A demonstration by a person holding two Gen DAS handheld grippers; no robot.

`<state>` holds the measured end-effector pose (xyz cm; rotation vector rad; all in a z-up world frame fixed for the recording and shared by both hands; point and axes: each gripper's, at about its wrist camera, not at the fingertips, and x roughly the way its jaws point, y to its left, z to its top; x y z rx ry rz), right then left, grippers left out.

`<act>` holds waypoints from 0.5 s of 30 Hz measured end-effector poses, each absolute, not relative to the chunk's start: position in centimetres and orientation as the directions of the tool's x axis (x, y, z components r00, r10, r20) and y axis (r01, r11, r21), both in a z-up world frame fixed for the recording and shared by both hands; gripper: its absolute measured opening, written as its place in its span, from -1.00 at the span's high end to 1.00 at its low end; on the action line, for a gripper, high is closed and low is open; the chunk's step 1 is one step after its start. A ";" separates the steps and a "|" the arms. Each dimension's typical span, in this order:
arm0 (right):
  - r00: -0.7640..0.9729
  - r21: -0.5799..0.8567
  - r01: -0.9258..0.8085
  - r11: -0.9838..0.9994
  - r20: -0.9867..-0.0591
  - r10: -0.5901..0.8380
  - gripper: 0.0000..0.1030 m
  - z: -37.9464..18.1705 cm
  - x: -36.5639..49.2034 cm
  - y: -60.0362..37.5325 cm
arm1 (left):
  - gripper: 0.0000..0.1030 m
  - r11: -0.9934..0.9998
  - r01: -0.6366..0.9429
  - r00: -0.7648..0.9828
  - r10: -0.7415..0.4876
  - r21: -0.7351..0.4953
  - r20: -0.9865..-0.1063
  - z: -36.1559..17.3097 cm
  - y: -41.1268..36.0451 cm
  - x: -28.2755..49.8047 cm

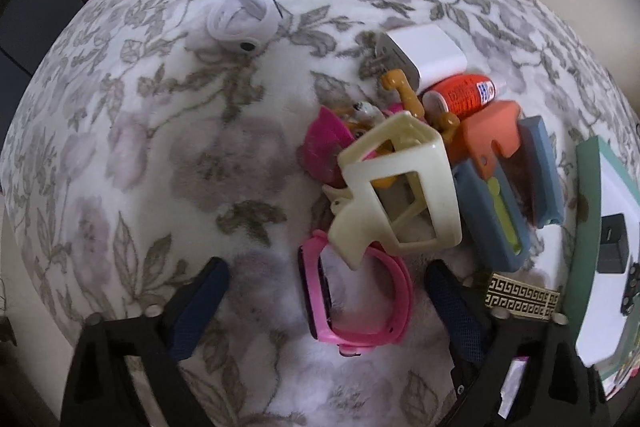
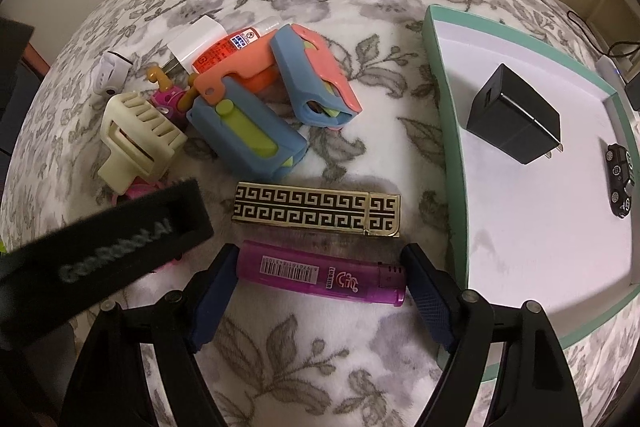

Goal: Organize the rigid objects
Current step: 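Grasp the pink watch band with the left gripper while the right gripper grasps the purple lighter, then carry the pink band and purple lighter into the tray and open both grippers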

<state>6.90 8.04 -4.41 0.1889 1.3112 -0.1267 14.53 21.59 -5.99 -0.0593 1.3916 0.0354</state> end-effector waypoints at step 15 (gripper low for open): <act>0.244 0.110 0.218 0.970 -0.968 0.055 -0.60 -3.8 7.0 7.4 | -0.09 0.999 0.010 0.195 -0.051 -0.050 -0.979 -4.6 20.2 13.7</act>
